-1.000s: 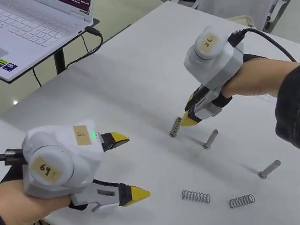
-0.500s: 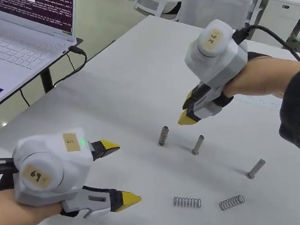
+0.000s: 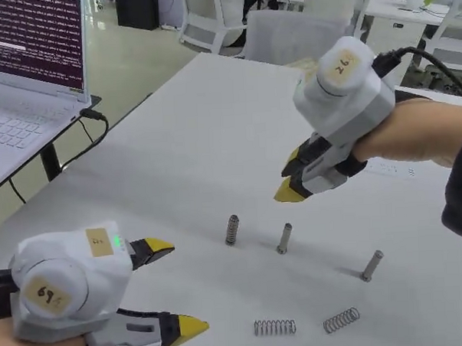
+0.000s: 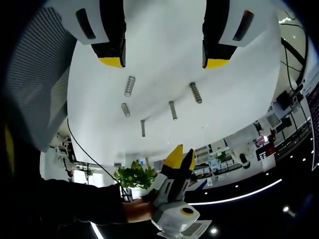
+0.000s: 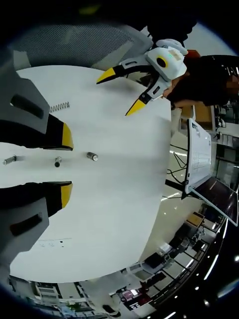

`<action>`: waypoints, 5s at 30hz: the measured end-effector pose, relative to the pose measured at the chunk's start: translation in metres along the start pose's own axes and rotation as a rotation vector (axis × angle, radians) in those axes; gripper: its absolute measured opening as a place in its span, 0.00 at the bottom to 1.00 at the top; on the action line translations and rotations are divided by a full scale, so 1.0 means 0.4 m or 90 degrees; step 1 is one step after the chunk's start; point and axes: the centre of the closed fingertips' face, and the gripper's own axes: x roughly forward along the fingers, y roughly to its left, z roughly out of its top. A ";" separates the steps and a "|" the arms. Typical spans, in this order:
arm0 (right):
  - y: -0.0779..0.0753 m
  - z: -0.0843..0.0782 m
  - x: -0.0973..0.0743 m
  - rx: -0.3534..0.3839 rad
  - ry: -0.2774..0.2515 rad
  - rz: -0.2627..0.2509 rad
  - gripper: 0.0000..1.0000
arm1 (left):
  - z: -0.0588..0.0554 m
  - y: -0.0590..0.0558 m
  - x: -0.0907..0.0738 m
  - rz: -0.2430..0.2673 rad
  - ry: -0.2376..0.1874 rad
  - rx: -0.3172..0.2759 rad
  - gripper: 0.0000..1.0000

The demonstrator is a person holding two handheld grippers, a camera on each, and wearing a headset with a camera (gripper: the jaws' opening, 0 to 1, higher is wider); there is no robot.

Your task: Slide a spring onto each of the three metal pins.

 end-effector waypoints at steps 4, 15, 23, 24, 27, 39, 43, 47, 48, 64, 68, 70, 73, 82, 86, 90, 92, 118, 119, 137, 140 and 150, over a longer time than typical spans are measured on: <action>0.011 -0.020 -0.029 0.018 -0.010 -0.012 0.23 | 0.012 -0.008 0.006 -0.008 0.000 0.010 0.58; 0.027 -0.065 -0.102 0.053 -0.031 -0.045 0.22 | 0.036 -0.024 0.031 -0.033 0.004 0.036 0.58; 0.050 -0.106 -0.132 0.082 -0.043 -0.058 0.22 | 0.043 -0.044 0.055 -0.056 0.010 0.052 0.57; 0.052 -0.111 -0.134 0.085 -0.045 -0.059 0.22 | 0.043 -0.048 0.061 -0.061 0.012 0.055 0.57; 0.059 -0.125 -0.140 0.095 -0.048 -0.062 0.22 | 0.042 -0.056 0.072 -0.070 0.014 0.060 0.56; 0.080 -0.178 -0.162 0.127 -0.052 -0.076 0.22 | 0.045 -0.081 0.116 -0.103 0.022 0.073 0.55; 0.092 -0.195 -0.163 0.144 -0.061 -0.078 0.22 | 0.042 -0.085 0.133 -0.114 0.027 0.077 0.55; 0.104 -0.214 -0.162 0.160 -0.066 -0.080 0.22 | 0.036 -0.087 0.144 -0.119 0.033 0.077 0.55; 0.107 -0.221 -0.162 0.164 -0.069 -0.082 0.23 | 0.036 -0.088 0.146 -0.121 0.034 0.077 0.55; 0.157 -0.331 -0.162 0.246 -0.113 -0.096 0.25 | 0.011 -0.115 0.172 -0.148 0.055 0.080 0.53; 0.179 -0.352 -0.155 0.260 -0.119 -0.096 0.25 | 0.007 -0.122 0.178 -0.155 0.058 0.080 0.52; 0.191 -0.365 -0.150 0.271 -0.122 -0.094 0.26 | 0.005 -0.128 0.179 -0.159 0.061 0.081 0.52; 0.202 -0.380 -0.153 0.288 -0.136 -0.102 0.26 | 0.002 -0.132 0.182 -0.163 0.063 0.083 0.52; 0.233 -0.426 -0.151 0.329 -0.155 -0.111 0.29 | -0.001 -0.152 0.196 -0.180 0.066 0.091 0.48; 0.246 -0.435 -0.146 0.346 -0.166 -0.111 0.30 | -0.003 -0.158 0.201 -0.186 0.067 0.096 0.44; 0.259 -0.445 -0.141 0.362 -0.179 -0.112 0.30 | -0.006 -0.157 0.209 -0.189 0.068 0.093 0.40; 0.268 -0.450 -0.138 0.363 -0.181 -0.112 0.30 | -0.005 -0.156 0.212 -0.189 0.065 0.083 0.38; 0.273 -0.476 -0.130 0.414 -0.226 -0.139 0.52 | -0.025 -0.167 0.232 -0.208 0.059 0.085 0.13; 0.273 -0.476 -0.131 0.415 -0.226 -0.139 0.52 | -0.026 -0.168 0.232 -0.209 0.059 0.087 0.13; 0.265 -0.480 -0.133 0.418 -0.235 -0.159 0.71 | -0.034 -0.176 0.237 -0.219 0.060 0.099 0.06; 0.262 -0.478 -0.135 0.419 -0.239 -0.162 0.75 | -0.033 -0.177 0.237 -0.219 0.060 0.099 0.06; 0.258 -0.476 -0.135 0.417 -0.242 -0.165 0.79 | -0.033 -0.174 0.240 -0.218 0.058 0.103 0.03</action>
